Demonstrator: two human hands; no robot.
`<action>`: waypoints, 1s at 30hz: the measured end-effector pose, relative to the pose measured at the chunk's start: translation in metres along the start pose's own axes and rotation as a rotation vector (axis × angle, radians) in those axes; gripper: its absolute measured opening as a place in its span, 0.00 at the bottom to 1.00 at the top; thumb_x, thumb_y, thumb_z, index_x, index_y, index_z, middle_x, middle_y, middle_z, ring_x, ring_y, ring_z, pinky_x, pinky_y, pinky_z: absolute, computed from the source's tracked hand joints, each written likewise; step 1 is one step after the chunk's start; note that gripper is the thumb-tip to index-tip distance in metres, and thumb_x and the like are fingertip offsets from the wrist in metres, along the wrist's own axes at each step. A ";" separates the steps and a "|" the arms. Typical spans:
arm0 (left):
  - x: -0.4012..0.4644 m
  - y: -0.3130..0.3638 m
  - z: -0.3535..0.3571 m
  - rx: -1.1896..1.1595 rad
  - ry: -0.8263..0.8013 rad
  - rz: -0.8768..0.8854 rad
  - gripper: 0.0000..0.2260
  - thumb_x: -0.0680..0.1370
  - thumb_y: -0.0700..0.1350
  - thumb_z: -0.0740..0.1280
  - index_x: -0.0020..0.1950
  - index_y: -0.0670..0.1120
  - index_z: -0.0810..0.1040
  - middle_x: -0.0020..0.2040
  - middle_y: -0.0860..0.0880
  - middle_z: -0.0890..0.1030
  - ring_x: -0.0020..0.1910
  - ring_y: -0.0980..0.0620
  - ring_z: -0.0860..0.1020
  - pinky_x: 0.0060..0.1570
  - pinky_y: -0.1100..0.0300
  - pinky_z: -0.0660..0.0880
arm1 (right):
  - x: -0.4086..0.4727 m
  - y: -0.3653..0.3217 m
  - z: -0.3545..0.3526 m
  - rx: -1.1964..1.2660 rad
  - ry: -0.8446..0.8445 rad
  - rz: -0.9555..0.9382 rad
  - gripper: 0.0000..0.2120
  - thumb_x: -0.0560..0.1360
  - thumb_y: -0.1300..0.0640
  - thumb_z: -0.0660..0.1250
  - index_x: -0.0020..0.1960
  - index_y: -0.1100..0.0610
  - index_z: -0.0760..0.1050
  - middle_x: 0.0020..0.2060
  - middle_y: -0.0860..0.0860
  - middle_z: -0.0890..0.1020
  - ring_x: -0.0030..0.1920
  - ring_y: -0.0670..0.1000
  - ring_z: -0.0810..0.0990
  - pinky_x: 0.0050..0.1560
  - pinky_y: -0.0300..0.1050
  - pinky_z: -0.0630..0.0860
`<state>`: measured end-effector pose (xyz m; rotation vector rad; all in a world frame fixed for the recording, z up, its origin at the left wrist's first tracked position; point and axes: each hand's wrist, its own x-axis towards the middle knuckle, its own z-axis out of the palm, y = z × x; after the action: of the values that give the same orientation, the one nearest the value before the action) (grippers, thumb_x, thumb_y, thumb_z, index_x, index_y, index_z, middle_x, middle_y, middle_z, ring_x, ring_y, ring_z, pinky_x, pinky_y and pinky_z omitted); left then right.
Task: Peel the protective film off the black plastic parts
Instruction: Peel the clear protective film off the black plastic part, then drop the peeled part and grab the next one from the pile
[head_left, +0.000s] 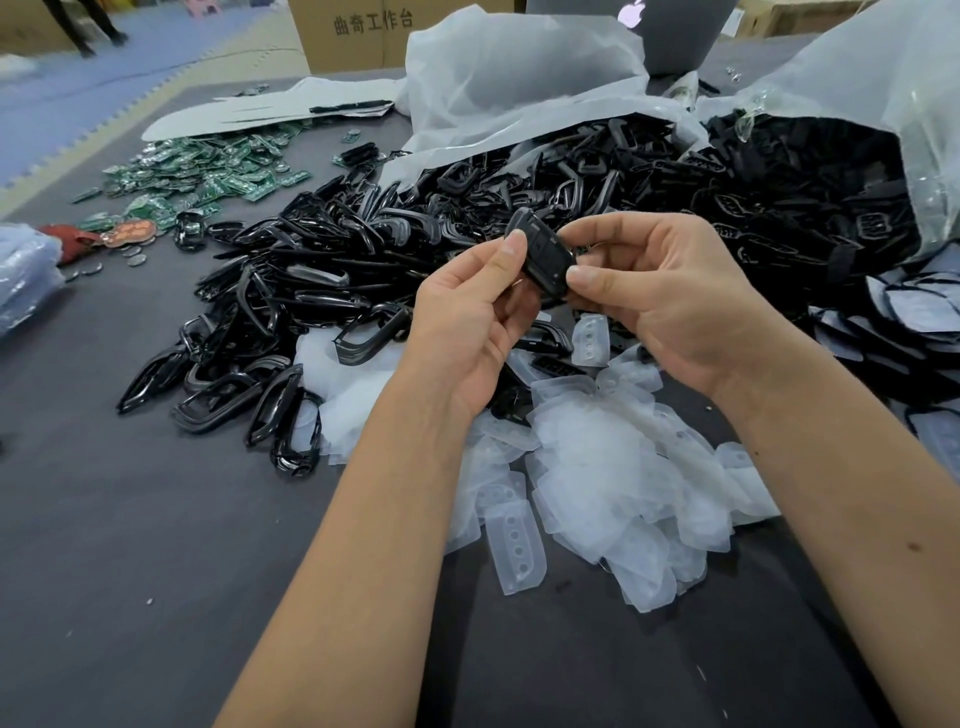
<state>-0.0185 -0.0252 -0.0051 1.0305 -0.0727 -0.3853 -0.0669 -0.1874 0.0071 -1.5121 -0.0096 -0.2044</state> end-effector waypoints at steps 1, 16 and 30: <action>0.000 0.000 -0.001 0.004 0.001 -0.002 0.04 0.82 0.41 0.69 0.50 0.41 0.82 0.41 0.47 0.85 0.35 0.56 0.81 0.38 0.64 0.80 | 0.000 -0.001 -0.001 0.009 -0.022 0.016 0.13 0.75 0.74 0.70 0.55 0.61 0.82 0.36 0.51 0.82 0.40 0.49 0.84 0.51 0.44 0.83; 0.001 0.000 -0.002 0.047 -0.072 0.032 0.07 0.82 0.40 0.68 0.45 0.43 0.82 0.39 0.47 0.80 0.34 0.56 0.73 0.35 0.66 0.73 | -0.004 -0.004 -0.006 0.108 -0.111 0.104 0.19 0.74 0.76 0.68 0.63 0.64 0.80 0.45 0.56 0.85 0.49 0.55 0.85 0.61 0.53 0.82; -0.008 -0.047 0.099 1.063 -0.266 0.731 0.03 0.70 0.37 0.77 0.41 0.43 0.86 0.35 0.48 0.83 0.36 0.48 0.81 0.38 0.51 0.77 | -0.046 -0.057 -0.092 -0.972 0.212 -0.051 0.22 0.68 0.70 0.61 0.48 0.50 0.88 0.37 0.41 0.85 0.37 0.36 0.81 0.41 0.29 0.74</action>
<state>-0.0628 -0.1250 0.0074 1.8791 -0.9453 0.2457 -0.1311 -0.2752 0.0515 -2.4488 0.2529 -0.4502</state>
